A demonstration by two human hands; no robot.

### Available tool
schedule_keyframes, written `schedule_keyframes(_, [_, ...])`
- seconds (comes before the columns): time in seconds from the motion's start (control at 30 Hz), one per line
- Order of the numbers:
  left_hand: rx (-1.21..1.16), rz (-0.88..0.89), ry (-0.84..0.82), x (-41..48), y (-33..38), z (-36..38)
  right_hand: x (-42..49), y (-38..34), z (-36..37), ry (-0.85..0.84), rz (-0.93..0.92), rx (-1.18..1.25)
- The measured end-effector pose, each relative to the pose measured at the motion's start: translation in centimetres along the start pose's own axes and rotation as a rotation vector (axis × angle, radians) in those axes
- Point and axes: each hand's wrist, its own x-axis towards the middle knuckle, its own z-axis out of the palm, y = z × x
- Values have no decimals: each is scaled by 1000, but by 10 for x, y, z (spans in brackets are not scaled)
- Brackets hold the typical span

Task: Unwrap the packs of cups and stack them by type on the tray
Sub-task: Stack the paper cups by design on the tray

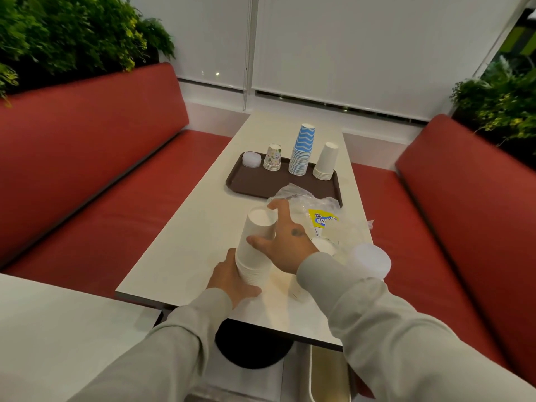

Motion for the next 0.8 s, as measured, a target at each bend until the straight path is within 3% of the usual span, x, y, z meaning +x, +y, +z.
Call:
schedule_keyframes(0.2, [-59, 0, -1, 7, 4, -13, 13, -8, -3, 15, 17, 13])
schedule_keyframes(0.43, [-196, 107, 9, 36, 34, -48, 49, -34, -29, 87, -98, 13])
schedule_keyframes(0.8, [-426, 183, -41, 100, 79, -99, 134, -68, -60, 147, -59, 51])
